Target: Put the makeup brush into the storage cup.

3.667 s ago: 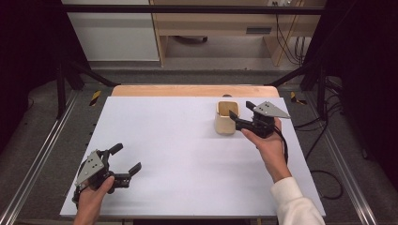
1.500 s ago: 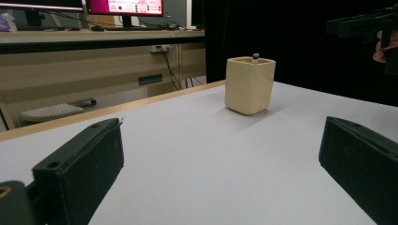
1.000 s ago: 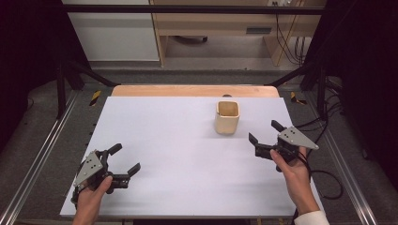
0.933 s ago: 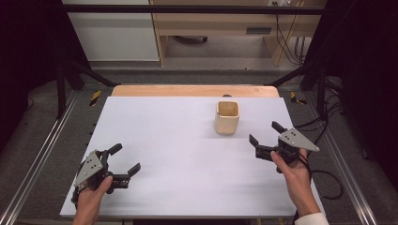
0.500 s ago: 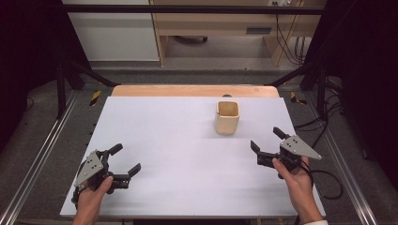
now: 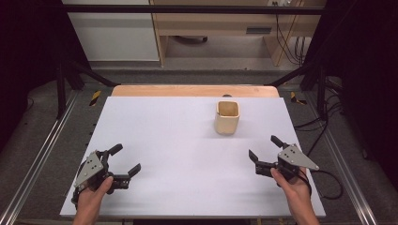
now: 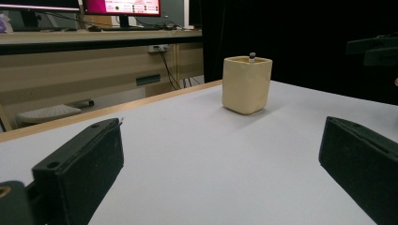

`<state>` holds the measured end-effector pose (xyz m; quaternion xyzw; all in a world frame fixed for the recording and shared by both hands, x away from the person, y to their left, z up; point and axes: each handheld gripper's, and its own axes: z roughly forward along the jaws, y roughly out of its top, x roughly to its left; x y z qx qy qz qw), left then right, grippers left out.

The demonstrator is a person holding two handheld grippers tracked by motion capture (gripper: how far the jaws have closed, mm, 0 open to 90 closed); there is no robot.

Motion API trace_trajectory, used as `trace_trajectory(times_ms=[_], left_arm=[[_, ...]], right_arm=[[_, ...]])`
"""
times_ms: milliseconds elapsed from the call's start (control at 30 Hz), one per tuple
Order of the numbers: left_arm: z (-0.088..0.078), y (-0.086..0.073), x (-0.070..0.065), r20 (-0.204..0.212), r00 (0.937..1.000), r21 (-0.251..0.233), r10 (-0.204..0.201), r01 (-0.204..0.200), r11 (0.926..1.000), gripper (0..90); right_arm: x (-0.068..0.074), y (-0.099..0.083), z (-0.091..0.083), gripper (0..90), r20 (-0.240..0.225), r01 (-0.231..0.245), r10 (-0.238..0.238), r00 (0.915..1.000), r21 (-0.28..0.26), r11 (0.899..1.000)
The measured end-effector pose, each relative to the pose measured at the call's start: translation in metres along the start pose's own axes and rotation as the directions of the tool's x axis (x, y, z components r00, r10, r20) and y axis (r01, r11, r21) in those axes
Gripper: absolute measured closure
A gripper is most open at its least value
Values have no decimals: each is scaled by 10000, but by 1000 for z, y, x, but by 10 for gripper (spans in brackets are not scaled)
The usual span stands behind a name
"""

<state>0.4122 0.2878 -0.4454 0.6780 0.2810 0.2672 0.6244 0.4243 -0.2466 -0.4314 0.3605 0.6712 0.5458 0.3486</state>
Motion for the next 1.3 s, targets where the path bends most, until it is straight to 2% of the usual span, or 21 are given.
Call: trace_trajectory(times_ms=[267, 433, 767, 833, 1100, 1300], left_arm=[[0, 0, 0, 5, 10000, 3, 26, -26, 10000, 0], [0, 0, 0, -12, 10000, -12, 23, -23, 10000, 0], [0, 0, 0, -6, 10000, -18, 27, -27, 10000, 0], [0, 0, 0, 10, 10000, -21, 16, -16, 10000, 0], [0, 1, 0, 42, 10000, -57, -7, 7, 10000, 0], [0, 0, 1, 47, 10000, -25, -9, 10, 10000, 0]], right_arm=[[5, -10, -3, 63, -114, -22, 22, 9999, 42, 10000], [7, -14, -6, 62, -127, -104, 104, 9999, -45, 9999], [11, -19, -8, 44, -474, -111, 97, 9988, -300, 9995], [10, -21, -8, 42, -457, 5, -20, 9990, -347, 9994], [9, -32, -4, 38, -498, 123, -127, 9987, -89, 9999], [8, -34, -2, 36, -471, 139, -142, 9988, -68, 9999]])
